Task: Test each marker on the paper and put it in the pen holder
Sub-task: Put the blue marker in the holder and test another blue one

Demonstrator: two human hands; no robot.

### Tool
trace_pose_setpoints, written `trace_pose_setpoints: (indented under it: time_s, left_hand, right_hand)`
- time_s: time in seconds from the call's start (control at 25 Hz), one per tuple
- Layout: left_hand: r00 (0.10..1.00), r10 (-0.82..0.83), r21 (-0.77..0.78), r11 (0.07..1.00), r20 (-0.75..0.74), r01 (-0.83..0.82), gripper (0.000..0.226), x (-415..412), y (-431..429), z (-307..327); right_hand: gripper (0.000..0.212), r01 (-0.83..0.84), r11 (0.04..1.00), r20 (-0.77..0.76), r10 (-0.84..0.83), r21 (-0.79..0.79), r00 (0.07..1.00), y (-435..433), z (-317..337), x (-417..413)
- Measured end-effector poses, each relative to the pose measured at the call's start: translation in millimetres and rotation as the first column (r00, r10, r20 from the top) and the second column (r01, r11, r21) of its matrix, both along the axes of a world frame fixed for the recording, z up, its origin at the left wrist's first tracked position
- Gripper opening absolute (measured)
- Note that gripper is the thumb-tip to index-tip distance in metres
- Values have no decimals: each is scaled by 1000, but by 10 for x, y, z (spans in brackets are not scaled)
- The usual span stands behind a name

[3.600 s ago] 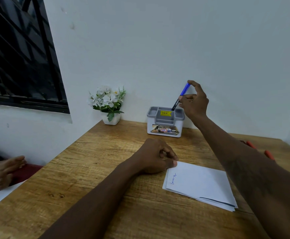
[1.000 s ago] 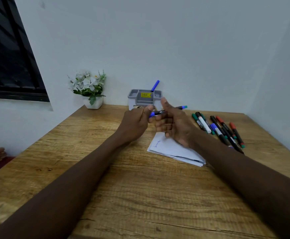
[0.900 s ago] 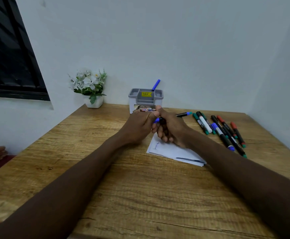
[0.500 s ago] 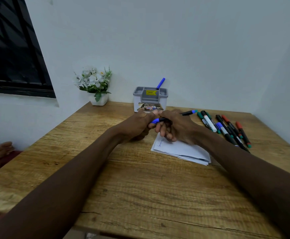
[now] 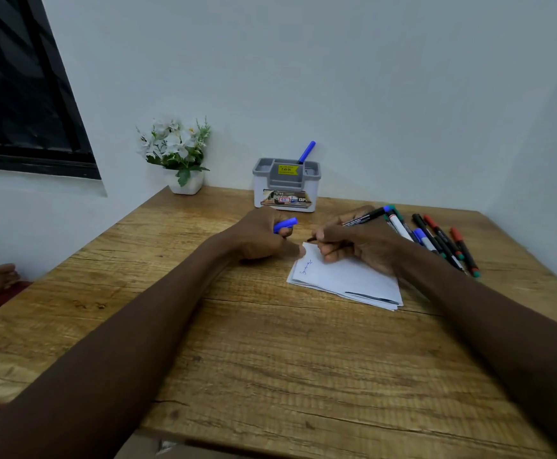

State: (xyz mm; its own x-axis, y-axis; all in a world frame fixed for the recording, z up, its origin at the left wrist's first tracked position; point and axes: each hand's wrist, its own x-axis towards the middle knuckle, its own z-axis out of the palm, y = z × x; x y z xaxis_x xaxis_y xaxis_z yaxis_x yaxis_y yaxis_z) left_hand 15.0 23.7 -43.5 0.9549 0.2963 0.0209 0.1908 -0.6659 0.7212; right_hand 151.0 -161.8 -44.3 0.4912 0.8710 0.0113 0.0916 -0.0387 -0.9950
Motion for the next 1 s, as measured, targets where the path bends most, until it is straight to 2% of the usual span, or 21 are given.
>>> trace_pose_setpoints:
  time_s: [0.08,0.16,0.24,0.4,0.64,1.0]
  left_hand:
    - [998,-16,58,998,-67,20,43,30,7,-26]
    - [998,-14,39,999,-66,17,41,44,-8,-18]
    - [998,-19,25,999,-67,21,39,47,-19,-2]
    - [997,-48,15,999,-68,49,36,6,-36,21]
    - [996,-54,-30,998,-72,52,27,1,-28,41]
    - [994,-55,-63,997,-94,49,23,16,-9,39]
  right_hand:
    - [6,13,1000,118,-9,-27,993,32,-40,-45]
    - [11,76,996,277,-61,-43,959,66,-34,-104]
    - [16,91,995,353,-66,-52,933,75,-13,-140]
    - [15,62,993,426,-12,-103,904,95,30,-172]
    - [16,84,994,487,-39,-71,873,129,-50,-162]
    - [13,75,995,463,-38,-62,886,120,-71,-127]
